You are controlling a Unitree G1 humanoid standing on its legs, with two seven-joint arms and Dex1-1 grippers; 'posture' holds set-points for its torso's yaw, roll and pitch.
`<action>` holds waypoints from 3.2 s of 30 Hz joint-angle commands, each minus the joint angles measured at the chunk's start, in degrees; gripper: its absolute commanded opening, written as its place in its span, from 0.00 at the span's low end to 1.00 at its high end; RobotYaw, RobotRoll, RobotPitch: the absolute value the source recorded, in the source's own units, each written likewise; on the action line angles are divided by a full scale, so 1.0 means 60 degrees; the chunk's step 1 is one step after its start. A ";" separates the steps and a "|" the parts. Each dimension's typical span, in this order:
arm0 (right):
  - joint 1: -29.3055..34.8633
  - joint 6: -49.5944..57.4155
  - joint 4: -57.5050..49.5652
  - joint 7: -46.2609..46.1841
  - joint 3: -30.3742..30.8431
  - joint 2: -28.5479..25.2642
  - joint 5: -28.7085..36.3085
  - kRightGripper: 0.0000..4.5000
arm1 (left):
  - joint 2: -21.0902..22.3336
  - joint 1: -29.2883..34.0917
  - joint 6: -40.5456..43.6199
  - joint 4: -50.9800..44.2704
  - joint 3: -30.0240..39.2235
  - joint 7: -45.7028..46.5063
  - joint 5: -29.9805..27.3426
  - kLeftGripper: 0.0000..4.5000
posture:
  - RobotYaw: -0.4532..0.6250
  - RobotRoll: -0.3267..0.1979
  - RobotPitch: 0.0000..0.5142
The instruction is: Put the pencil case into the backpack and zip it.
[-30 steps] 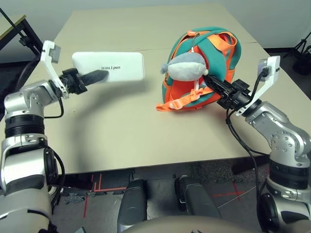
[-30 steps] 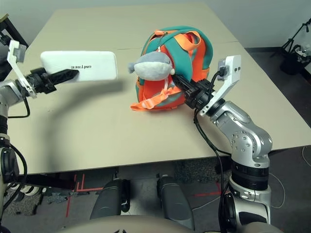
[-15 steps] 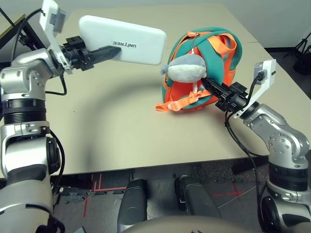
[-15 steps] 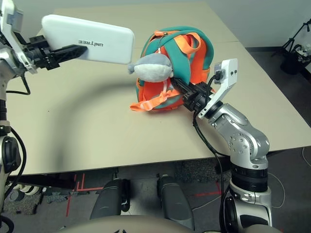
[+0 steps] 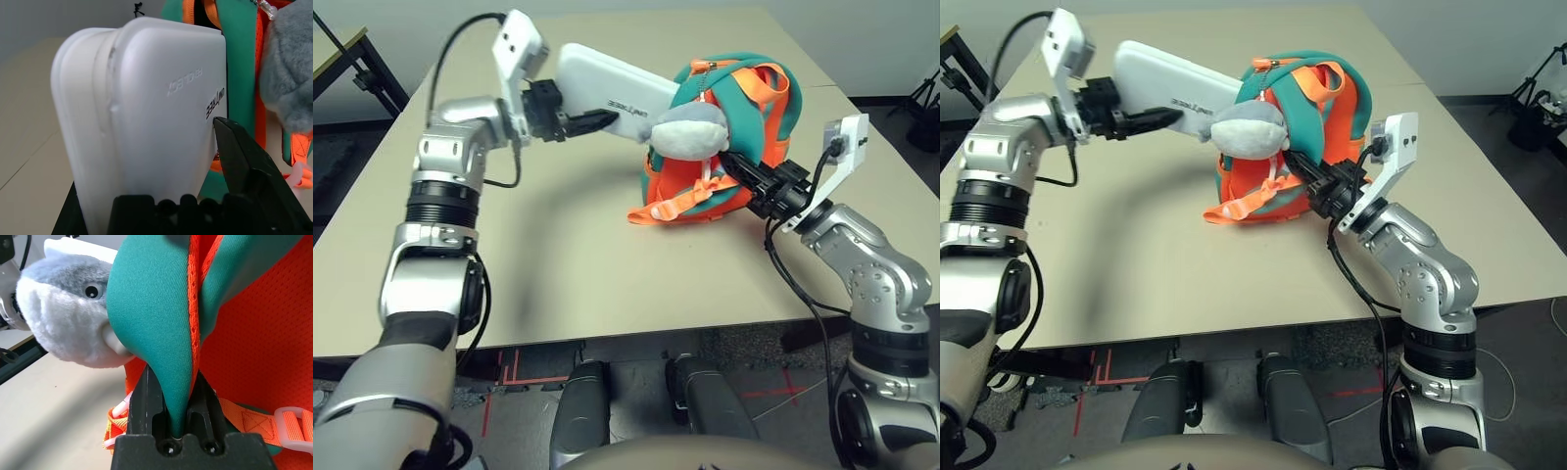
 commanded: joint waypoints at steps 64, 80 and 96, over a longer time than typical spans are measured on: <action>-0.0009 -0.0330 -0.0050 -0.0003 0.0377 0.0314 -0.0159 0.02 | -0.0062 0.1492 0.1633 -0.2800 -0.0619 0.0832 0.0507 0.00 | 0.25 0.62 0.19; 0.0015 -0.0281 -0.0181 -0.0076 0.0419 0.0440 -0.0105 0.02 | -0.1101 0.1082 0.0181 -0.1110 -0.0858 0.1522 0.0950 0.00 | 0.24 0.62 0.20; 0.0129 -0.0301 -0.0337 -0.0196 0.0461 0.0512 -0.0134 0.02 | -0.2412 0.0397 -0.0890 0.0550 -0.0345 0.2033 0.0804 0.00 | 0.22 0.62 0.19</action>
